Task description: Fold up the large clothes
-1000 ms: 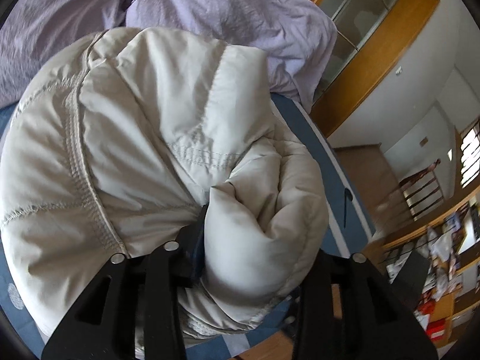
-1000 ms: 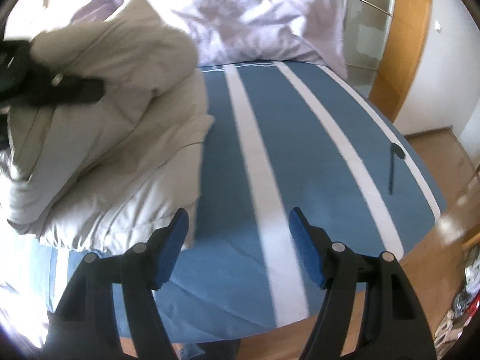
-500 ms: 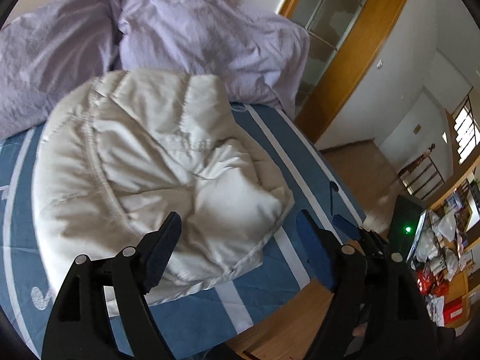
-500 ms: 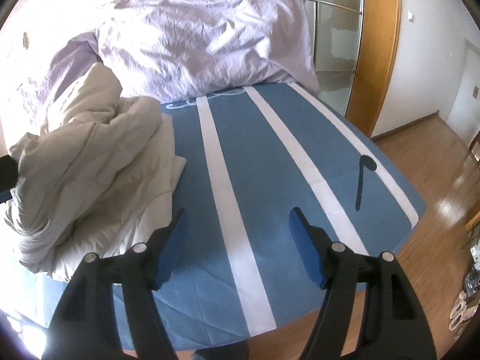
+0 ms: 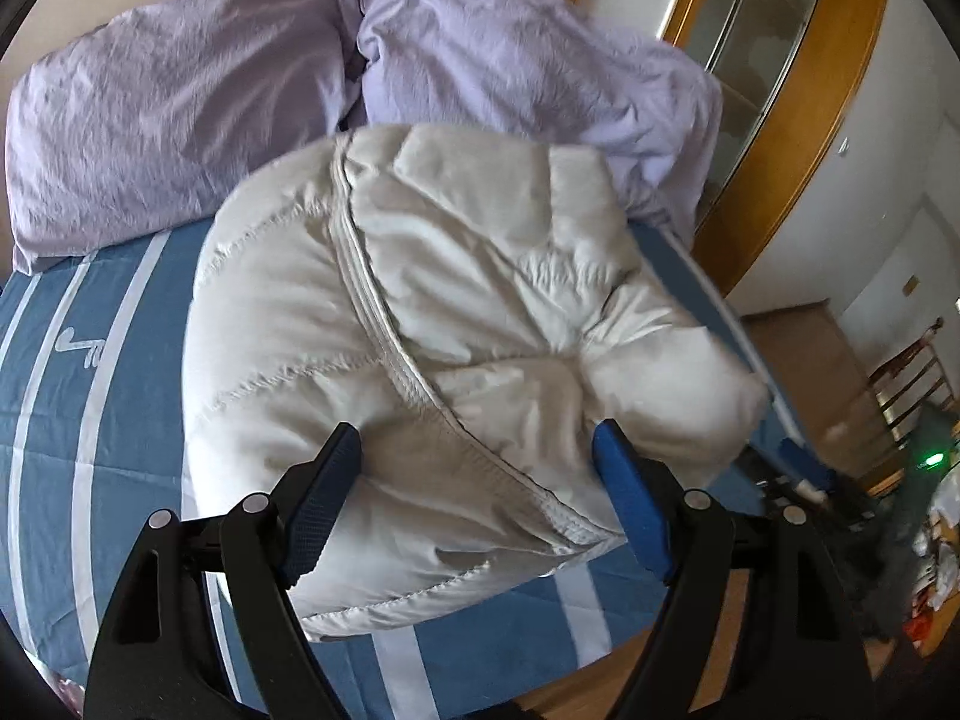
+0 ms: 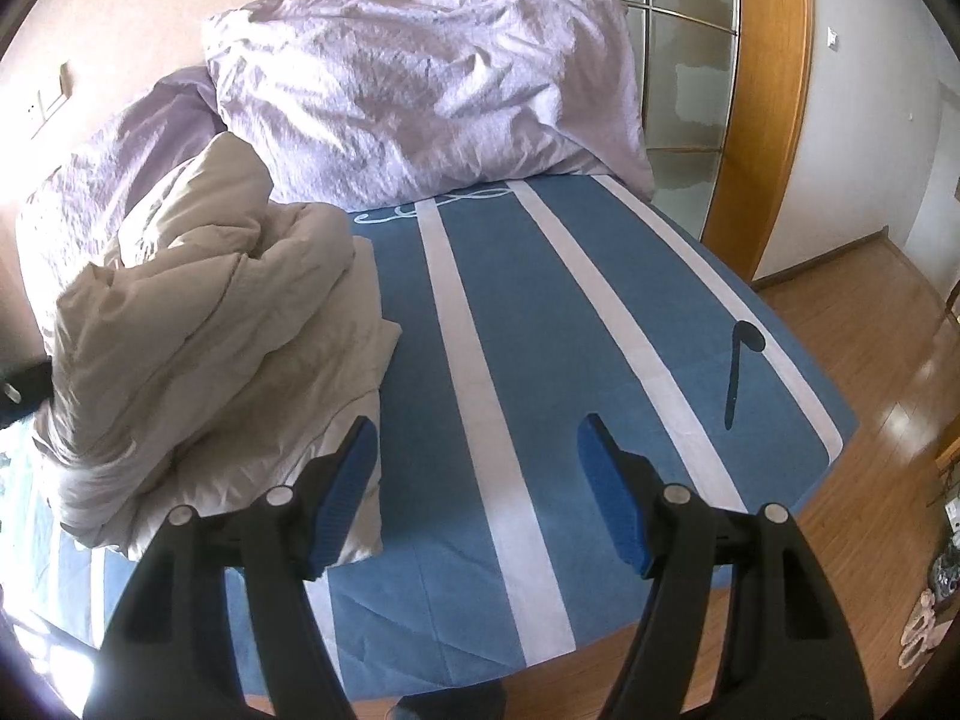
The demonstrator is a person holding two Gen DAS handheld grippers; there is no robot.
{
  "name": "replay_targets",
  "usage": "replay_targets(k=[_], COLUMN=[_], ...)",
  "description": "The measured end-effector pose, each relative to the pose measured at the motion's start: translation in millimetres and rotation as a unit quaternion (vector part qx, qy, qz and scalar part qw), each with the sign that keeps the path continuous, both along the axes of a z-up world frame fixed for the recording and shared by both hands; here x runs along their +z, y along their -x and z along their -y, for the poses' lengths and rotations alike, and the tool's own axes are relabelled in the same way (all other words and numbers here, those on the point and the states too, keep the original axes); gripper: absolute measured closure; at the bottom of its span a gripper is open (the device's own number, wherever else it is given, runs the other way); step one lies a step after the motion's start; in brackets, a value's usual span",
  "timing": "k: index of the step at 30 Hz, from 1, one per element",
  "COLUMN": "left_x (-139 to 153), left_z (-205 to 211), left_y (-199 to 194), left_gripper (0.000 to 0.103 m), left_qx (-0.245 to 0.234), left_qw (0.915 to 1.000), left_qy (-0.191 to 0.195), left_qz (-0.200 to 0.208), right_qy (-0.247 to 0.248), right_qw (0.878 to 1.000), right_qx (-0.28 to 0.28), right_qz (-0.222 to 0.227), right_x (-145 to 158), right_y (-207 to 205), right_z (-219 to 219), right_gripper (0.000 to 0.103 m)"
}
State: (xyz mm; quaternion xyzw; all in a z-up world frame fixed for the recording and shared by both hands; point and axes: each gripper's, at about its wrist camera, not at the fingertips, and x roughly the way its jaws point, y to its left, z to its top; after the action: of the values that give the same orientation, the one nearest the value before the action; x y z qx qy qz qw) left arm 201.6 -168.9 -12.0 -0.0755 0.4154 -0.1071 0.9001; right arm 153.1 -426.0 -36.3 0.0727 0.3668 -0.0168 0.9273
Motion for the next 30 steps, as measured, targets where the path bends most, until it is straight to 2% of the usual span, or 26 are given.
replay_targets(k=[7,13,16,20,23,25,30], left_x=[-23,-39,-44,-49,-50,-50,-51], left_z=[33,48,49,49,48,47,47], left_y=[-1,-5,-7,-2,-2,-2,-2], left_gripper=[0.023,0.023,0.023,0.023,0.023,0.023,0.023], left_qx=[-0.034,-0.049,-0.05,-0.057,-0.065,-0.071,-0.076], left_qw=[0.9991,0.9983,0.9983,0.9979,0.9975,0.9971,0.9966], left_qy=[-0.026,-0.028,-0.027,-0.029,-0.028,-0.028,-0.03], left_qz=[-0.006,-0.013,-0.011,-0.004,0.0,0.001,0.001], right_qy=[-0.003,-0.015,-0.032,-0.046,-0.052,-0.061,-0.062], right_qw=[1.0,1.0,0.999,0.997,0.993,0.988,0.977], right_qx=[-0.01,-0.009,0.007,0.061,0.106,0.137,0.201], right_qz=[-0.009,-0.01,-0.004,0.016,0.027,0.033,0.044], right_x=[-3,2,10,30,42,48,60], right_y=[1,-7,-15,-34,-48,-57,-72], right_z=[16,31,33,17,-1,-15,-48], right_gripper=[0.033,0.033,0.033,0.035,0.052,0.07,0.083])
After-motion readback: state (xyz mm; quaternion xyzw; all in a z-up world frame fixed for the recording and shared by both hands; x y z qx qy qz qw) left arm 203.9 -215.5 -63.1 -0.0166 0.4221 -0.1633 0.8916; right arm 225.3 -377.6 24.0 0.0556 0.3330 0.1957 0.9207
